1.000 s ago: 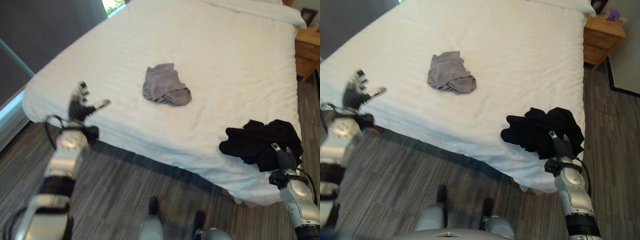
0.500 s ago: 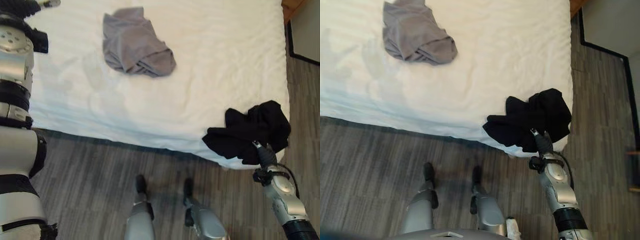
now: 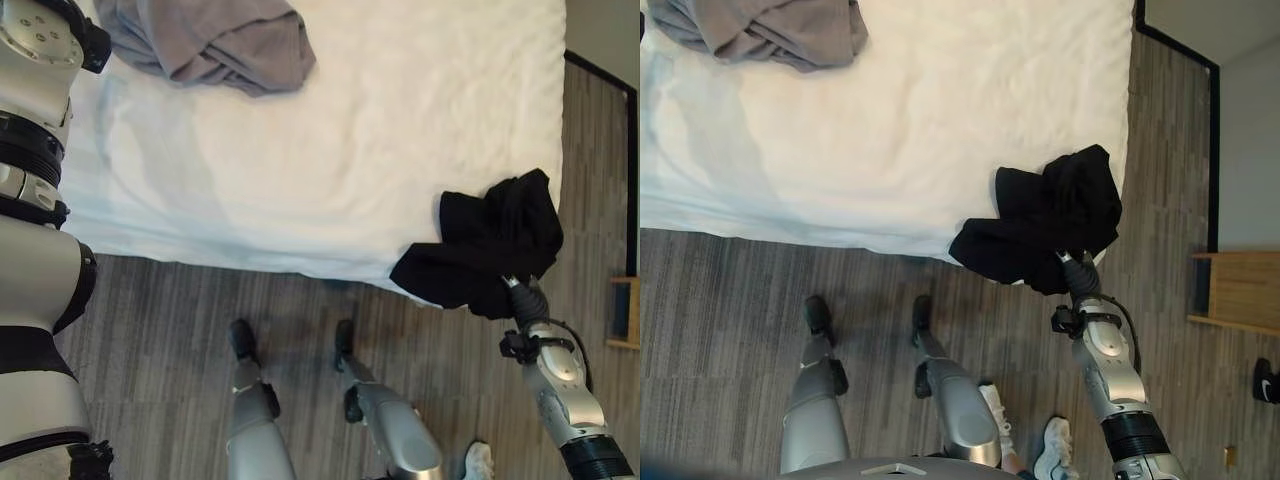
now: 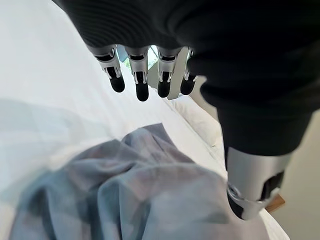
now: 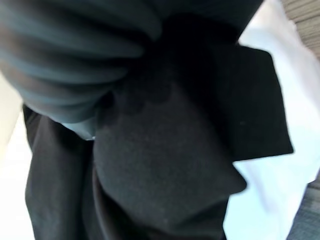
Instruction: Pick up bed clothes into laundry basket.
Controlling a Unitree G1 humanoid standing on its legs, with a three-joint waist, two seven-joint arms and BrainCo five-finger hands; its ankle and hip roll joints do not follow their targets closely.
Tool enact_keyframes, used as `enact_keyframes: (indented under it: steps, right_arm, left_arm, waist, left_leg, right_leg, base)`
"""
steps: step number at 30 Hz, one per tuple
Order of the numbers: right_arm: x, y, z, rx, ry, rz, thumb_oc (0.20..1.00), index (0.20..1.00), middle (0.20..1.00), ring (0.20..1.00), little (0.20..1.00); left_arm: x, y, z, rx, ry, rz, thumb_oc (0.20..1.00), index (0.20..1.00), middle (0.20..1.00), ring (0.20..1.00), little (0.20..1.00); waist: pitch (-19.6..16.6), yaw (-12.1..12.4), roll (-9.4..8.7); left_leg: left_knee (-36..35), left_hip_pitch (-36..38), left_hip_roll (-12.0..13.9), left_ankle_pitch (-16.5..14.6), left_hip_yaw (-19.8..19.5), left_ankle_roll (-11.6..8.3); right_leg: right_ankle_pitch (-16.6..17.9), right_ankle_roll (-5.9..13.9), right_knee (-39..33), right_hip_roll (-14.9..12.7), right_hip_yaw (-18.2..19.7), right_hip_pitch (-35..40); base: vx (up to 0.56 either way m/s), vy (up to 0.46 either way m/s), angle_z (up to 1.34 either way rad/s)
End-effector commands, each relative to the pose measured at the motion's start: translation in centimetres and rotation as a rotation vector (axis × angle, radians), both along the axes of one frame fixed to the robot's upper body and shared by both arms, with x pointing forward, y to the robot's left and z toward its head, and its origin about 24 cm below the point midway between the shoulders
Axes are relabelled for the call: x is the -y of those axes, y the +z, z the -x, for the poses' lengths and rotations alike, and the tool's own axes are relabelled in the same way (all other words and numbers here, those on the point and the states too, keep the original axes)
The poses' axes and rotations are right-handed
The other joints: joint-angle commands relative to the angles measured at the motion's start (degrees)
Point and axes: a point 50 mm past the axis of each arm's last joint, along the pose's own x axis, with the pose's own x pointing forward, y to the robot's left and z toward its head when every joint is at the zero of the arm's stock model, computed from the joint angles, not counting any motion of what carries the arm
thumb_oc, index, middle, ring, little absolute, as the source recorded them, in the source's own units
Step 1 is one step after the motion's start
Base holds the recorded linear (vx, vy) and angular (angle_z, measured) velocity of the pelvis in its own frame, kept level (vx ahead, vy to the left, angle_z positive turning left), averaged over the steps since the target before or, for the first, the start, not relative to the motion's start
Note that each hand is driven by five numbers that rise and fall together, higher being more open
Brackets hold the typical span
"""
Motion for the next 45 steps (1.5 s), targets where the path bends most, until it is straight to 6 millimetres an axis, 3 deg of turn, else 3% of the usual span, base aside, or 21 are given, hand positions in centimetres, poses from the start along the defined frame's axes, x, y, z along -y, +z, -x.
enact_keyframes:
  steps: [1, 2, 3, 5, 6, 8, 9, 12, 14, 15, 16, 23, 27, 31, 33, 36, 37, 38, 40, 43, 45]
  right_arm:
    - [1.6, 2.3, -0.1, 0.119, -0.053, 0.024, 0.2, 0.2, 0.2, 0.2, 0.2]
    - [1.6, 2.2, -0.1, 0.118, -0.053, 0.024, 0.2, 0.2, 0.2, 0.2, 0.2]
    - [1.4, 2.3, -0.2, 0.12, -0.044, 0.025, 0.2, 0.2, 0.2, 0.2, 0.2]
    - [1.4, 2.2, -0.1, 0.12, -0.042, 0.027, 0.2, 0.2, 0.2, 0.2, 0.2]
    - [1.3, 2.2, -0.2, 0.118, -0.04, 0.028, 0.2, 0.2, 0.2, 0.2, 0.2]
    - [1.0, 2.2, -0.3, 0.117, -0.028, 0.034, 0.2, 0.2, 0.2, 0.2, 0.2]
    - [1.0, 2.1, -0.2, 0.113, -0.026, 0.036, 0.2, 0.2, 0.2, 0.2, 0.2]
    - [0.7, 2.1, -0.4, 0.11, -0.006, 0.049, 0.2, 0.2, 0.2, 0.2, 0.2]
    - [0.9, 2.2, -0.4, 0.113, -0.008, 0.049, 0.2, 0.2, 0.2, 0.2, 0.2]
    - [0.9, 2.2, -0.4, 0.111, -0.006, 0.053, 0.2, 0.2, 0.2, 0.2, 0.2]
    - [1.0, 2.2, -0.3, 0.113, -0.01, 0.053, 0.2, 0.2, 0.2, 0.2, 0.2]
    - [0.9, 2.0, -0.1, 0.11, -0.002, 0.051, 0.2, 0.2, 0.2, 0.2, 0.2]
    - [0.6, 1.3, 0.3, 0.083, 0.006, 0.045, 0.2, 0.2, 0.2, 0.2, 0.2]
    - [0.5, 0.8, 0.4, 0.056, -0.003, 0.043, 0.2, 0.2, 0.2, 0.2, 0.2]
    - [0.5, 0.8, 0.4, 0.054, -0.015, 0.041, 0.2, 0.2, 0.2, 0.2, 0.2]
    - [1.1, 1.5, 0.3, 0.077, -0.059, 0.04, 0.2, 0.2, 0.2, 0.2, 0.2]
    - [1.1, 1.5, 0.4, 0.075, -0.057, 0.042, 0.2, 0.2, 0.2, 0.2, 0.2]
    - [2.2, 2.2, 0.6, 0.097, -0.099, 0.056, 0.2, 0.2, 0.2, 0.2, 0.2]
    - [2.7, 2.5, 0.7, 0.106, -0.127, 0.06, 0.2, 0.2, 0.2, 0.2, 0.2]
    - [3.3, 4.0, 0.5, 0.161, -0.15, 0.076, 0.2, 0.2, 0.2, 0.2, 0.2]
    - [3.4, 4.9, 0.4, 0.203, -0.153, 0.081, 0.2, 0.2, 0.2, 0.2, 0.2]
  left_arm:
    - [0.5, 3.7, 1.7, 0.138, 0.012, -0.044, 1.0, 1.0, 1.0, 1.0, 1.0]
    - [0.5, 3.7, 1.7, 0.137, 0.012, -0.045, 1.0, 1.0, 1.0, 1.0, 1.0]
    - [0.9, 3.6, 1.4, 0.136, -0.004, -0.05, 1.0, 1.0, 1.0, 1.0, 1.0]
    - [1.2, 3.4, 1.3, 0.137, -0.026, -0.042, 1.0, 1.0, 1.0, 1.0, 1.0]
    - [1.7, 3.2, 0.9, 0.133, -0.053, -0.032, 1.0, 1.0, 1.0, 1.0, 1.0]
    - [3.1, 2.5, 0.2, 0.09, -0.099, -0.082, 1.0, 1.0, 1.0, 1.0, 1.0]
    - [3.5, 2.1, -0.1, 0.069, -0.115, -0.084, 1.0, 1.0, 1.0, 1.0, 1.0]
    - [3.2, 0.2, -1.2, -0.066, -0.049, -0.169, 1.0, 1.0, 1.0, 1.0, 1.0]
    - [3.1, -0.5, -1.6, -0.123, -0.016, -0.22, 0.627, 0.627, 0.627, 0.627, 0.627]
    - [3.5, -0.7, -1.8, -0.143, 0.003, -0.266, 0.228, 0.228, 0.228, 0.228, 0.228]
    - [3.9, -0.8, -2.0, -0.154, 0.006, -0.297, 0.2, 0.2, 0.2, 0.2, 0.2]
    - [5.3, -2.1, -2.8, -0.181, -0.009, -0.357, 0.2, 0.2, 0.2, 0.2, 0.2]
    - [7.8, -3.9, -3.3, -0.158, -0.141, -0.361, 0.2, 0.2, 0.2, 0.2, 0.2]
    - [8.5, -6.3, -3.3, -0.124, -0.34, -0.109, 0.2, 0.2, 0.2, 0.2, 0.2]
    - [9.1, -7.8, -2.7, -0.032, -0.505, 0.146, 0.2, 0.2, 0.2, 0.2, 0.2]
    - [9.9, -11.7, -1.2, 0.017, -0.706, 0.404, 0.2, 0.2, 0.2, 0.2, 0.2]
    - [9.9, -11.8, -1.1, 0.016, -0.704, 0.407, 0.2, 0.2, 0.2, 0.2, 0.2]
    - [8.5, -15.2, 0.7, 0.012, -0.737, 0.509, 0.2, 0.2, 0.2, 0.2, 0.2]
    - [7.6, -18.7, 2.2, 0.015, -0.751, 0.679, 0.2, 0.2, 0.2, 0.2, 0.2]
    - [5.2, -22.6, 5.5, 0.026, -0.697, 0.789, 0.2, 0.2, 0.2, 0.2, 0.2]
    - [4.0, -24.0, 7.6, 0.04, -0.669, 0.823, 0.2, 0.2, 0.2, 0.2, 0.2]
  waist:
    - [1.9, -0.5, -0.3]
    - [1.5, -0.6, -0.18]
    - [2.1, -0.5, -0.28]
    - [1.8, -0.6, 0.01]
    - [2.3, -0.5, -0.03]
    - [2.6, -0.4, 0.38]
    - [2.3, -0.5, 0.6]
    - [2.7, -0.9, 0.59]
    - [2.9, -1.1, 0.55]
    - [3.0, -1.3, 0.49]
    - [3.2, -1.5, 0.43]
    - [3.6, -1.9, 0.31]
    - [3.9, -1.1, 1.12]
    - [3.5, 0.4, 2.78]
    - [3.0, 1.4, 3.86]
    - [2.2, 3.5, 5.82]
    - [2.2, 3.4, 5.92]
    - [1.1, 5.1, 7.75]
    - [-0.3, 6.6, 9.21]
    - [-3.5, 8.9, 11.39]
    - [-5.7, 10.1, 12.16]
  left_leg:
    - [0.4, -3.6, 0.1, 2.3, -2.7, -0.31]
    - [0.2, -3.0, 0.2, 0.7, -3.2, -0.85]
    - [0.5, -4.0, 0.0, 2.3, -2.9, -0.27]
    - [0.1, -3.4, 0.0, 0.7, -3.4, -0.78]
    - [0.2, -4.4, -0.2, 2.4, -3.0, -0.2]
    - [-0.5, -4.6, -0.6, 2.7, -3.3, -0.08]
    - [-0.9, -3.9, -0.6, 1.3, -3.8, -0.58]
    - [-1.0, -3.7, -0.7, 1.2, -3.7, -0.51]
    - [-0.8, -3.8, -0.7, 1.2, -3.6, -0.45]
    - [-0.7, -4.0, -0.7, 1.1, -3.5, -0.45]
    - [-0.5, -4.1, -0.6, 1.0, -3.6, -0.45]
    - [-0.6, -4.3, -0.5, 1.2, -3.6, -0.42]
    - [-0.4, -3.7, -1.0, 2.6, -3.2, 0.25]
    - [-0.7, -1.0, -1.7, 2.3, -3.2, 0.32]
    - [-1.2, 1.1, -2.1, 2.0, -3.3, 0.32]
    - [-1.5, 4.6, -2.8, 1.6, -3.4, 0.44]
    - [-1.6, 4.8, -2.8, 1.6, -3.4, 0.44]
    - [-2.5, 7.8, -3.4, 1.6, -3.5, 0.69]
    - [-3.6, 11.0, -4.0, 1.3, -3.6, 0.86]
    - [-5.4, 15.4, -4.6, 1.4, -4.0, 0.87]
    - [-6.1, 18.0, -4.9, 1.3, -4.2, 0.73]
  right_leg:
    - [-1.1, 7.92, 0.6, -5.2, -0.9, 5.1]
    - [-2.0, 8.12, 0.6, -5.0, -0.7, 5.5]
    - [-1.1, 7.9, 0.6, -5.3, -1.0, 4.8]
    - [-2.0, 8.14, 0.6, -5.1, -1.0, 5.1]
    - [-1.0, 7.96, 0.6, -5.3, -1.4, 4.5]
    - [-1.0, 8.04, 0.6, -5.4, -1.7, 4.0]
    - [-2.0, 8.23, 0.6, -5.2, -1.5, 4.4]
    - [-1.9, 8.21, 0.6, -5.0, -1.3, 4.1]
    - [-1.8, 8.19, 0.6, -5.0, -1.0, 3.9]
    - [-1.8, 8.14, 0.6, -4.9, -1.0, 3.8]
    - [-1.7, 8.12, 0.6, -4.9, -0.9, 3.7]
    - [-1.5, 8.09, 0.6, -4.7, -0.5, 3.2]
    - [-1.0, 7.74, 0.6, -5.1, -0.5, 3.4]
    - [-1.7, 7.5, 0.6, -5.6, -0.9, 5.7]
    - [-2.2, 7.28, 0.7, -5.9, -1.3, 7.5]
    - [-3.9, 6.63, 1.7, -6.6, -1.8, 10.3]
    - [-3.9, 6.63, 1.7, -6.6, -1.8, 10.5]
    - [-5.7, 6.12, 3.2, -7.3, -1.9, 12.5]
    - [-7.5, 5.68, 4.6, -8.0, -2.4, 14.8]
    - [-9.4, 5.3, 5.8, -8.5, -3.3, 18.7]
    - [-10.1, 5.0, 5.4, -8.5, -4.0, 21.6]
  base:
    - [0.0, 0.0, 0.0]
    - [0.0, 0.0, 0.0]
    - [0.09, -0.005, -0.01]
    - [0.0, 0.0, 0.0]
    - [0.0, 0.0, 0.0]
    - [0.01, 0.029, 0.04]
    - [0.0, 0.016, 0.06]
    - [0.02, 0.012, 0.02]
    - [0.0, 0.0, 0.0]
    - [0.0, 0.0, 0.0]
    - [0.0, 0.0, 0.0]
    - [0.0, 0.0, 0.0]
    - [-0.06, 0.008, -0.03]
    - [0.03, -0.007, -0.08]
    - [0.05, -0.028, -0.03]
    - [0.06, -0.02, -0.02]
    - [0.1, 0.035, 0.11]
    - [0.1, 0.041, 0.12]
    - [0.14, 0.031, 0.04]
    - [0.12, -0.025, 0.17]
    - [0.1, -0.082, 0.24]
